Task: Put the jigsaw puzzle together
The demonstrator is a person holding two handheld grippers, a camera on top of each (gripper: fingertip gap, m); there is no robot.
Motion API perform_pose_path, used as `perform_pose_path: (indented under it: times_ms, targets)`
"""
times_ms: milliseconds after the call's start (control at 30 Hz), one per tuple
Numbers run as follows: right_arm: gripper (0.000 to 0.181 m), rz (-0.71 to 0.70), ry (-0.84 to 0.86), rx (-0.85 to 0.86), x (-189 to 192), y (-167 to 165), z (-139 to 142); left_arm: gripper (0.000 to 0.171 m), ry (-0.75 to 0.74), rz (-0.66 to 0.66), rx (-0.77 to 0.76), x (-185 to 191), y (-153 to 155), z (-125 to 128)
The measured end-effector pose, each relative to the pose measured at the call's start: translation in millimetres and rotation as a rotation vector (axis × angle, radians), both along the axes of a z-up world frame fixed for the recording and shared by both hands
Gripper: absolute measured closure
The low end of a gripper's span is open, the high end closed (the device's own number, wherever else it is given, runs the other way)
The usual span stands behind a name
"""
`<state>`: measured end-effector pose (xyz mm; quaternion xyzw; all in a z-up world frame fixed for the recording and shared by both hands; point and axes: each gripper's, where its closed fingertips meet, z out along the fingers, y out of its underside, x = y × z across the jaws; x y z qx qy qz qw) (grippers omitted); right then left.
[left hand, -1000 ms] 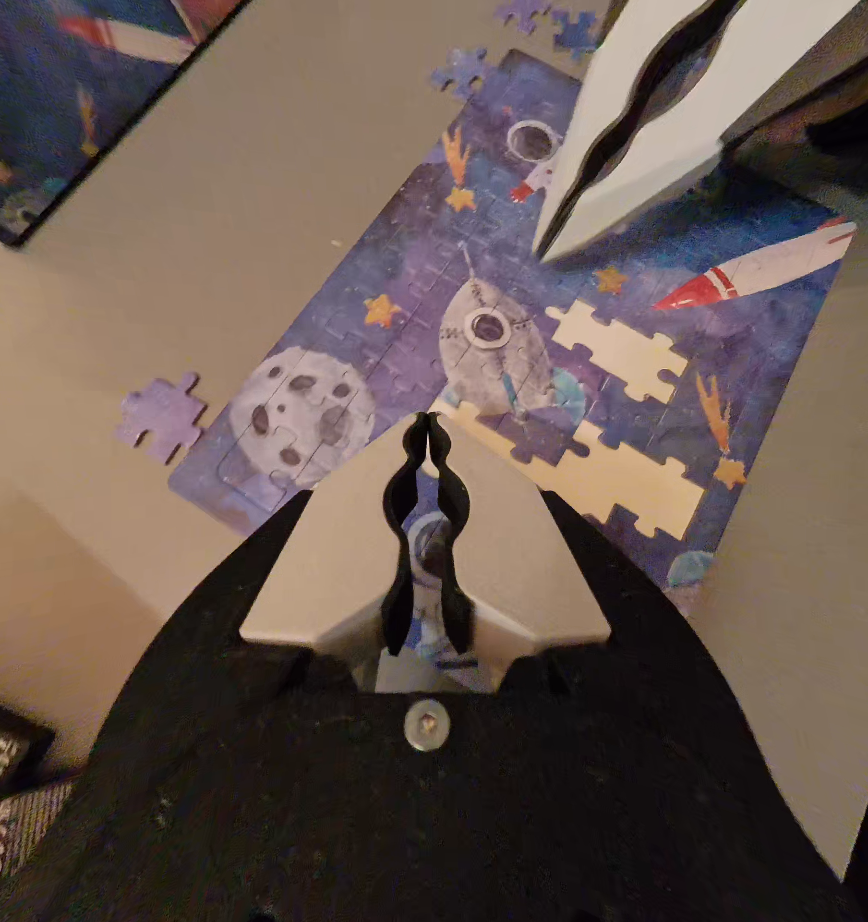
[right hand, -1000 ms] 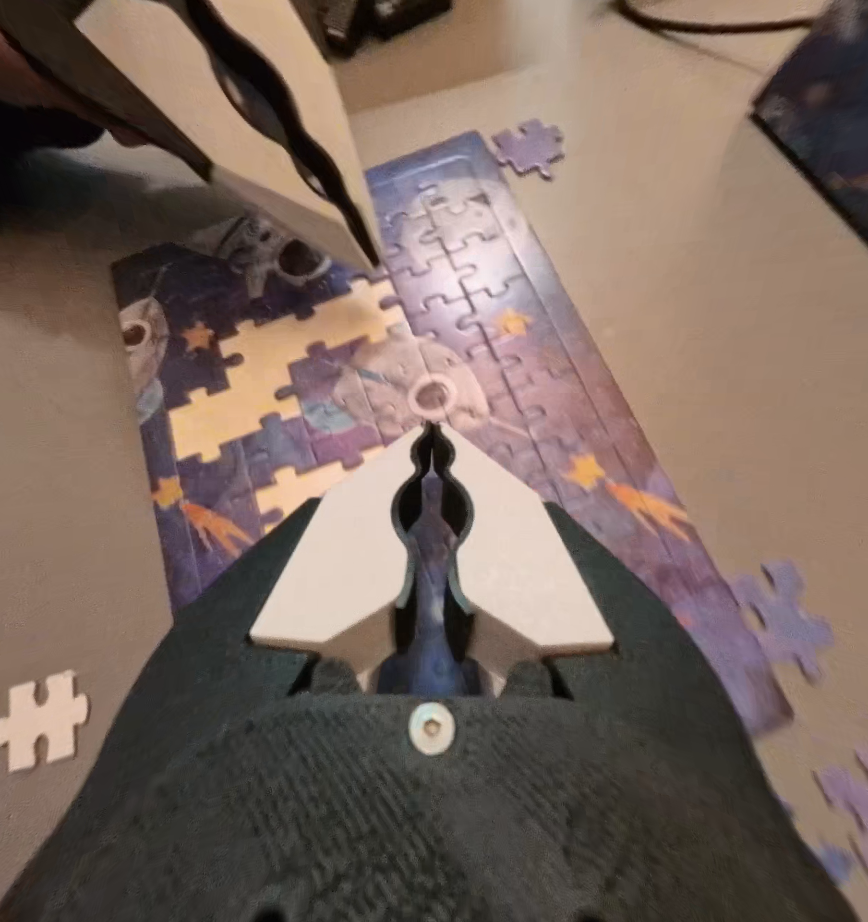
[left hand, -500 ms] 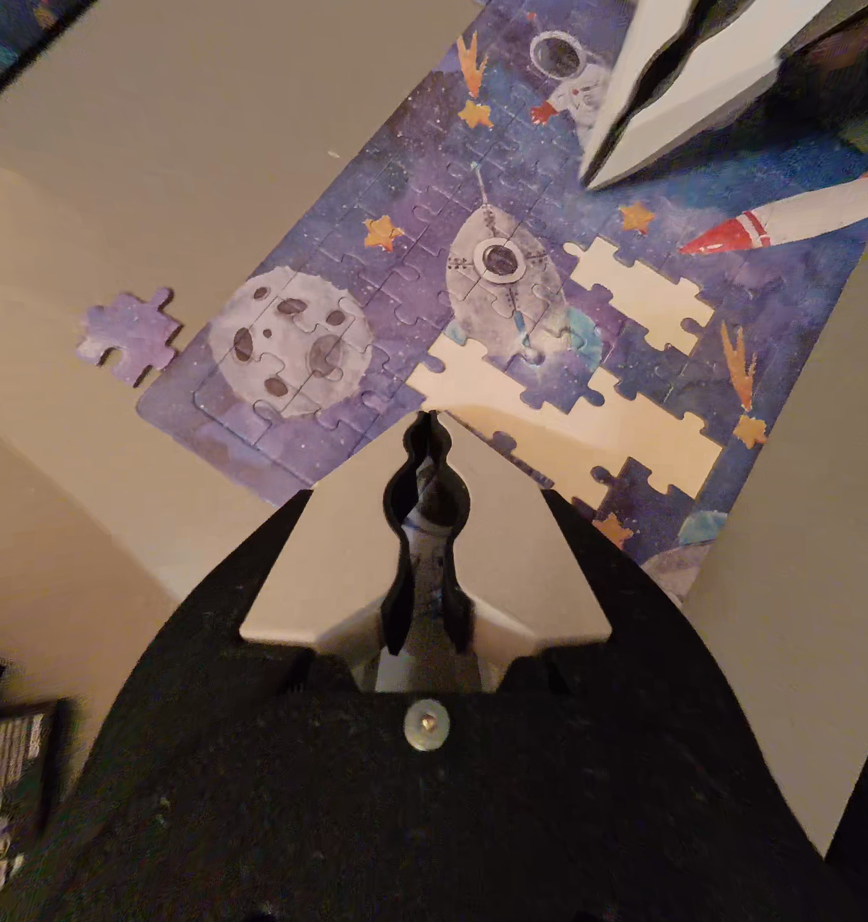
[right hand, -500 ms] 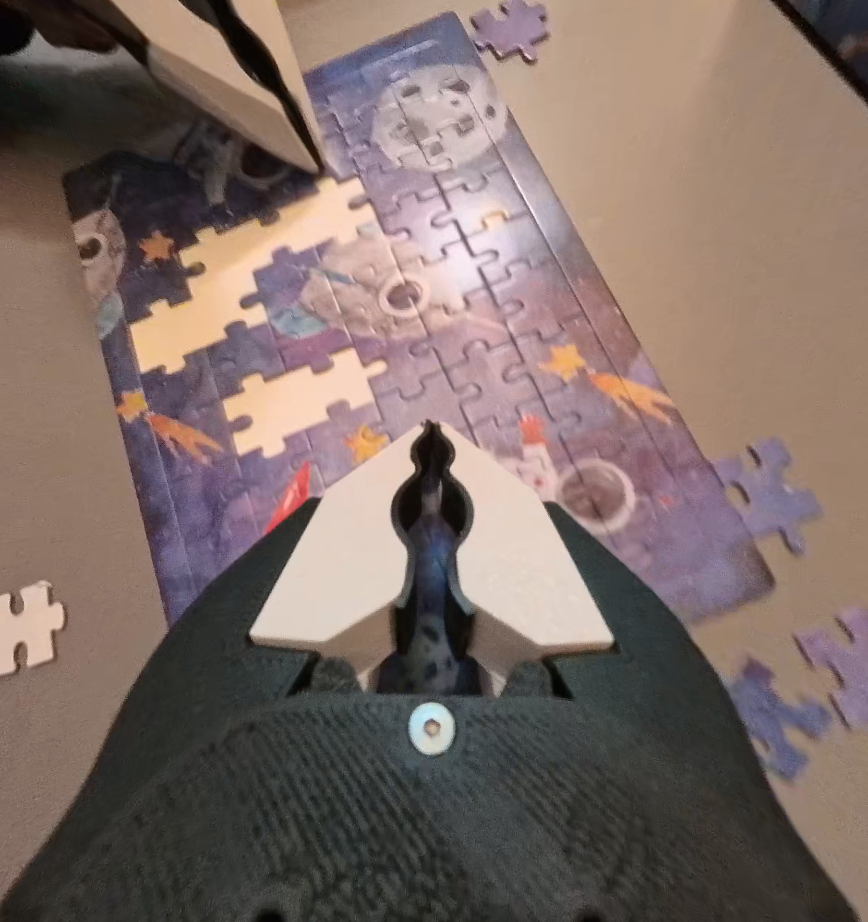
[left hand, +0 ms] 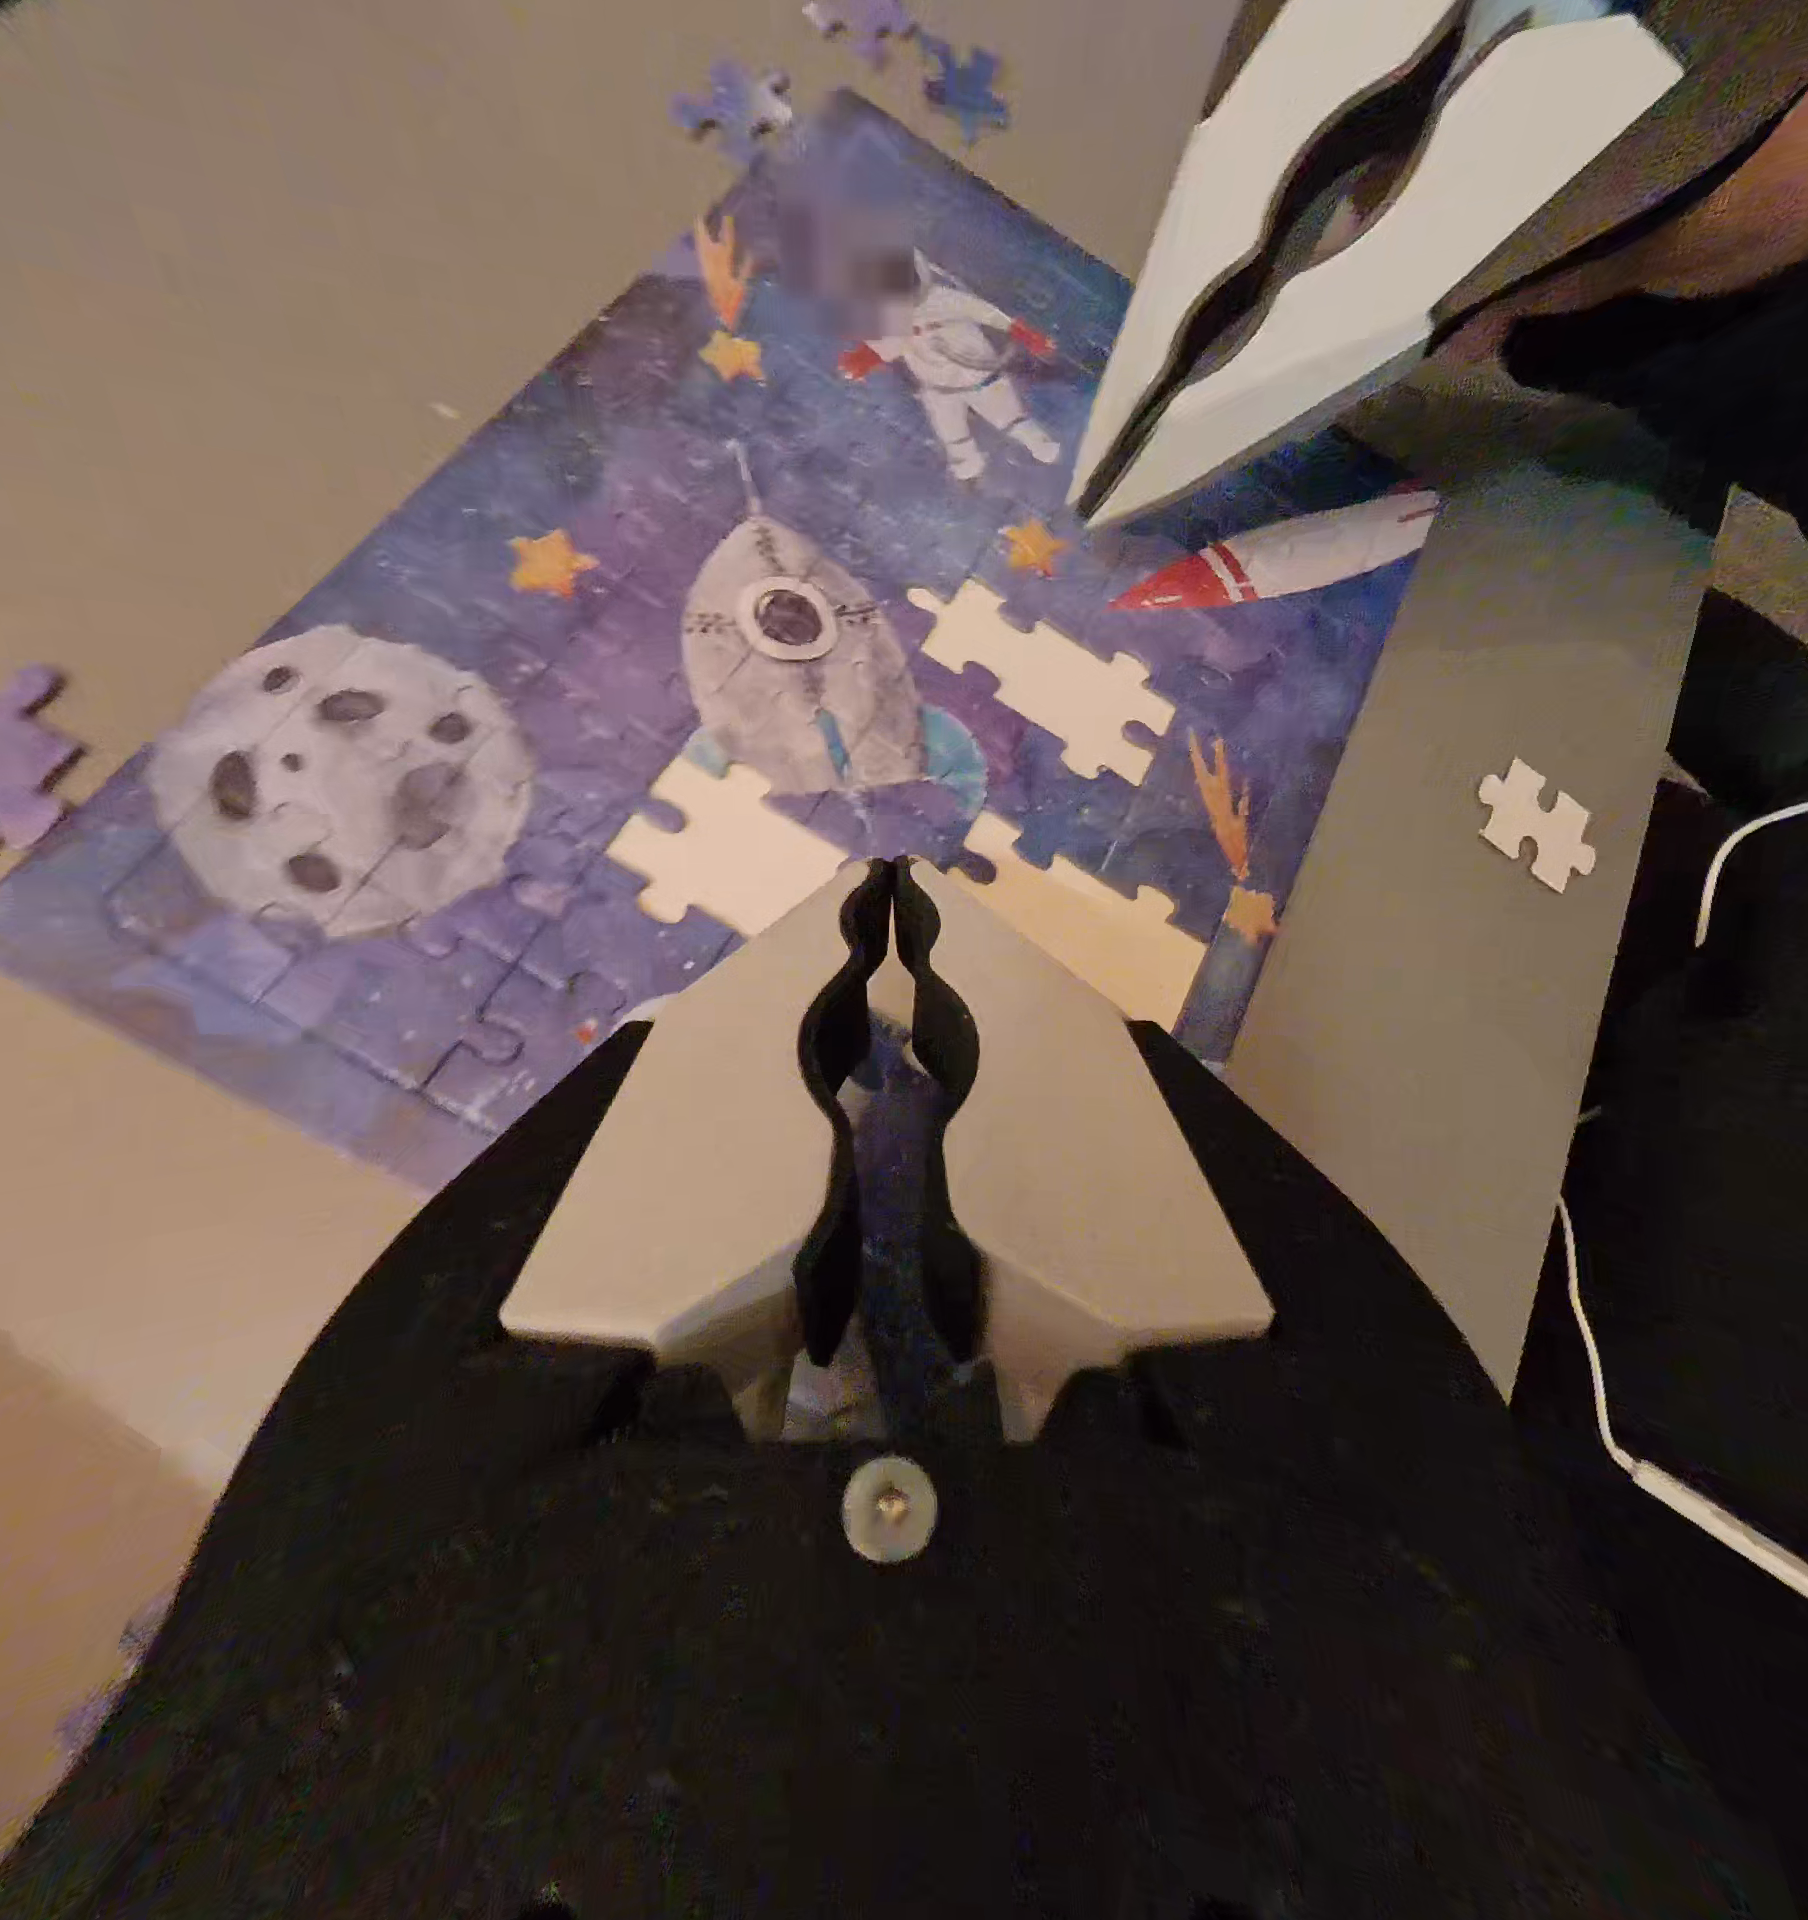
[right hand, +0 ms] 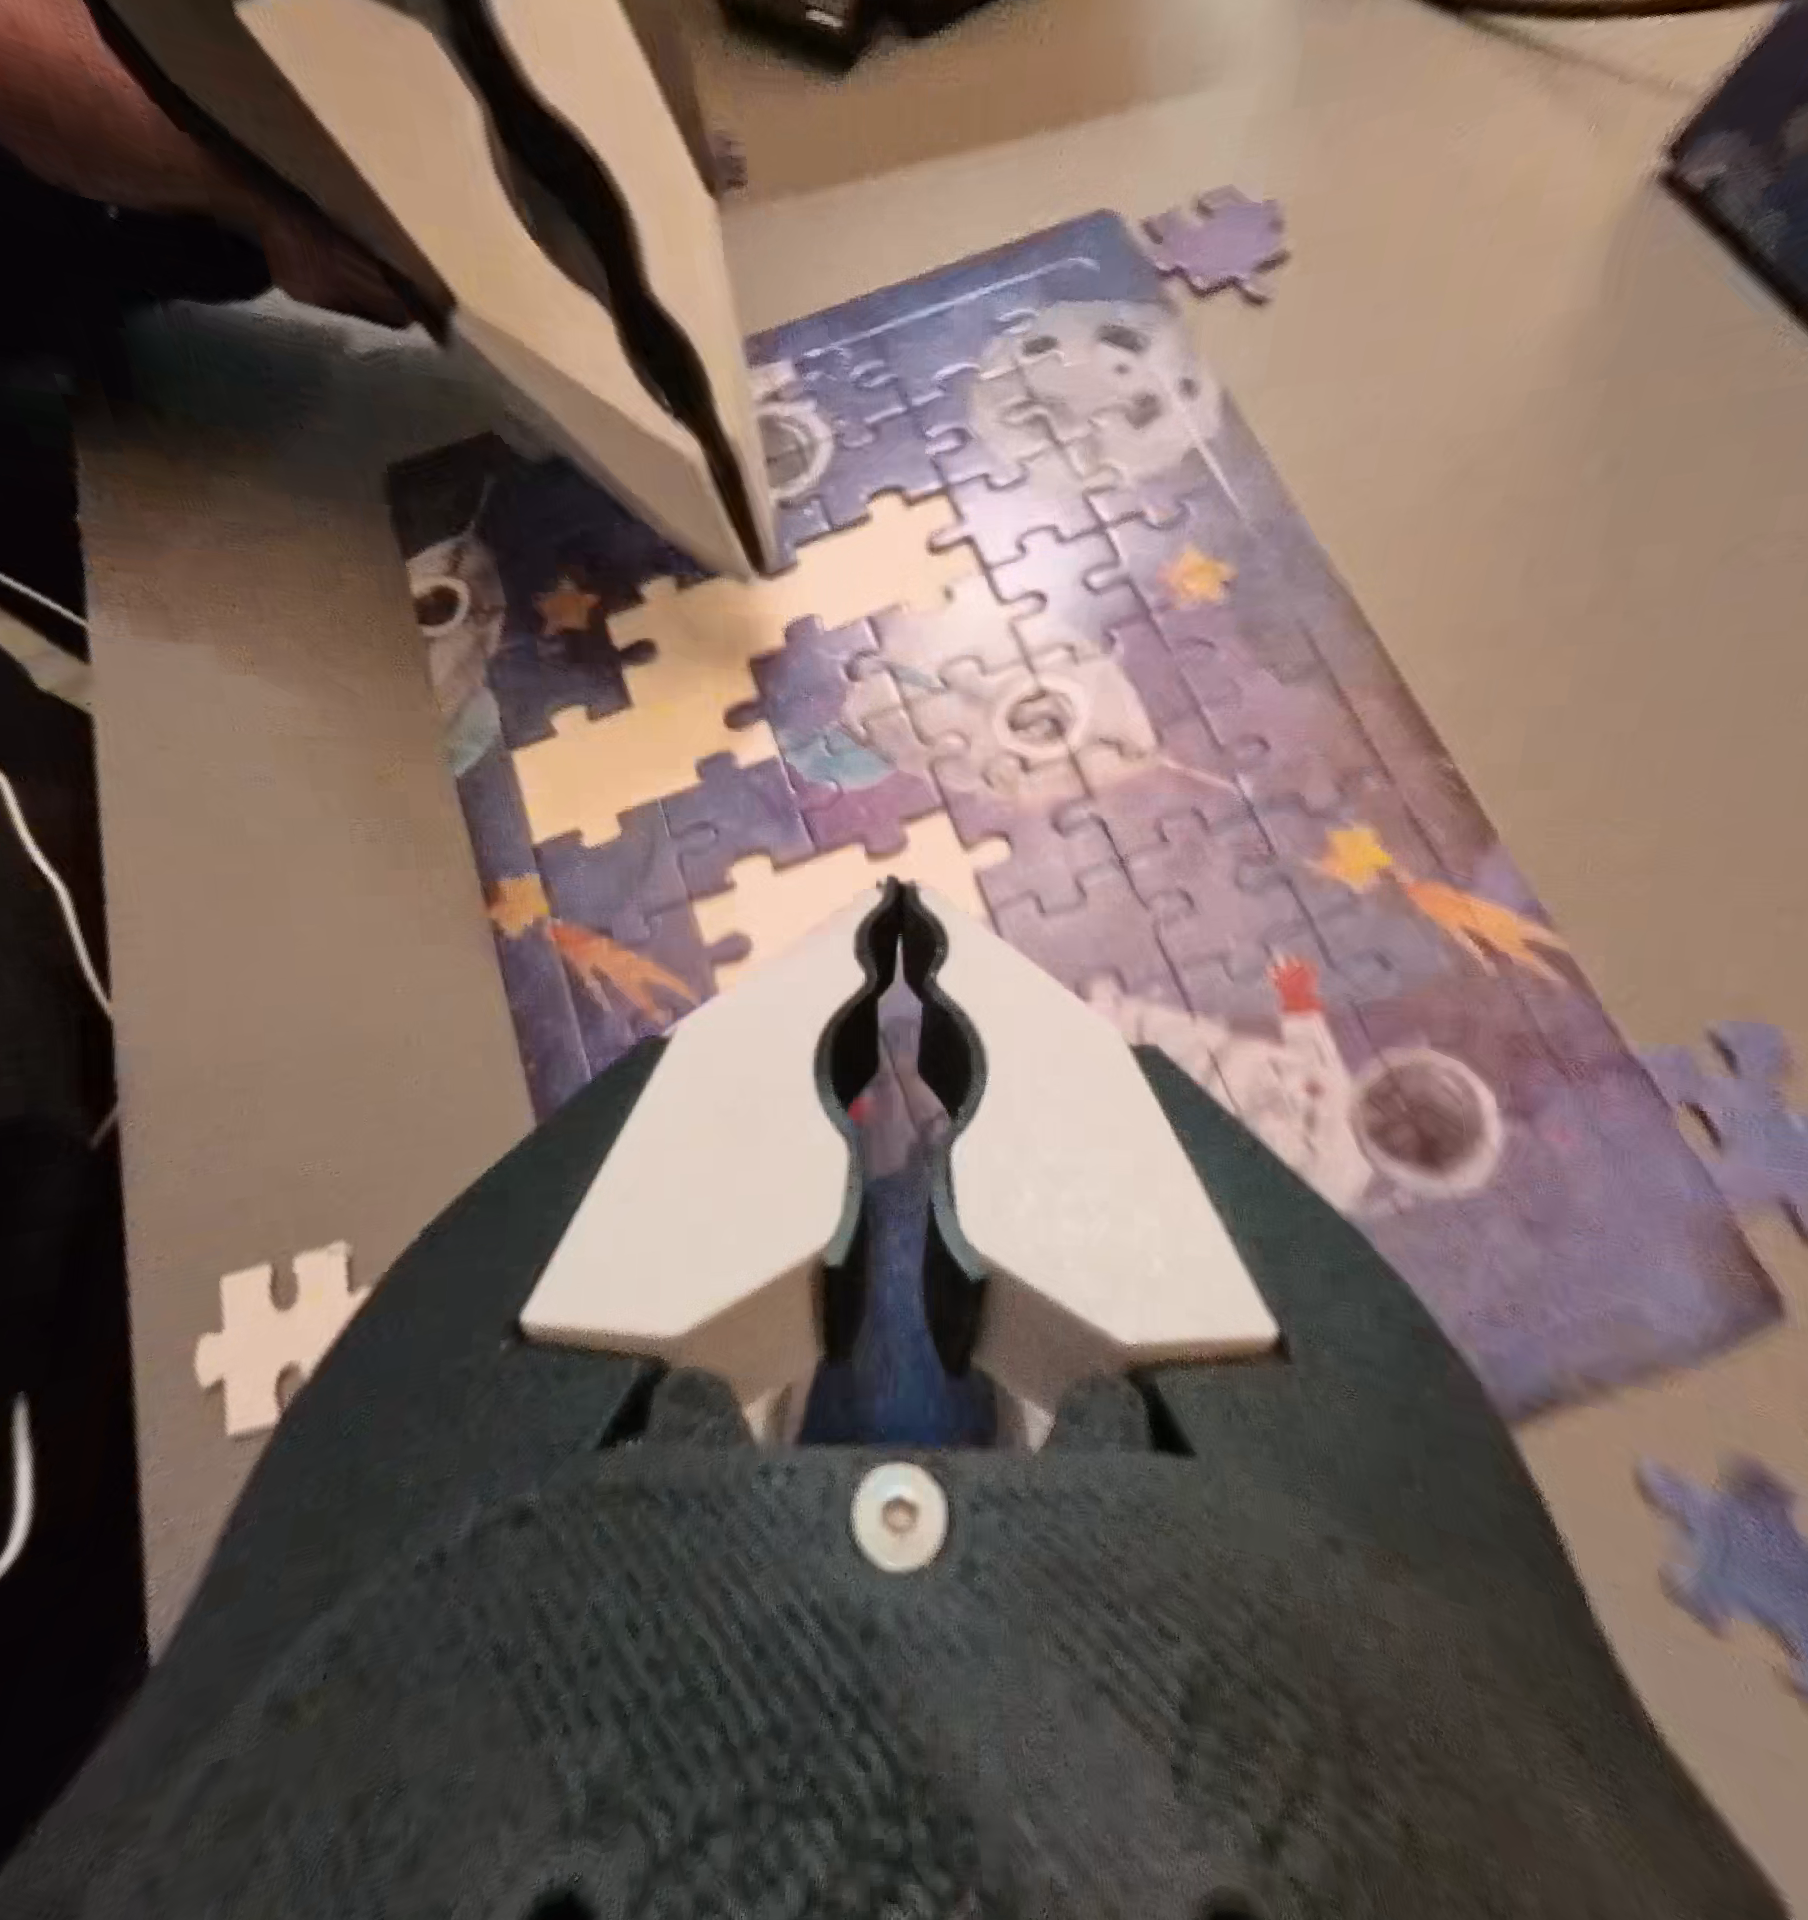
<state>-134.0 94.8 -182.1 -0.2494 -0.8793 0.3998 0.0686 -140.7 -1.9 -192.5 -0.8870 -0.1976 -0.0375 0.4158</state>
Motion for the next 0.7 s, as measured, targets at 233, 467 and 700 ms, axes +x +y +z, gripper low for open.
perform_pose_path:
  times_ms: [233, 467, 700]
  targets:
    - [0.181, 0.145, -0.027, 0.039, -4, -57, -24, 0.171, 0.117, -0.056, -0.128, 3, 24, -20]
    - [0.181, 0.023, -0.081, 0.007, 0, 1, -23, 0.171, 0.026, 0.037, -0.102, -8, -8, -21]
    - [0.181, -0.135, -0.1, 0.048, 6, 71, -25, 0.171, -0.031, 0.105, -0.076, -20, -32, -19]
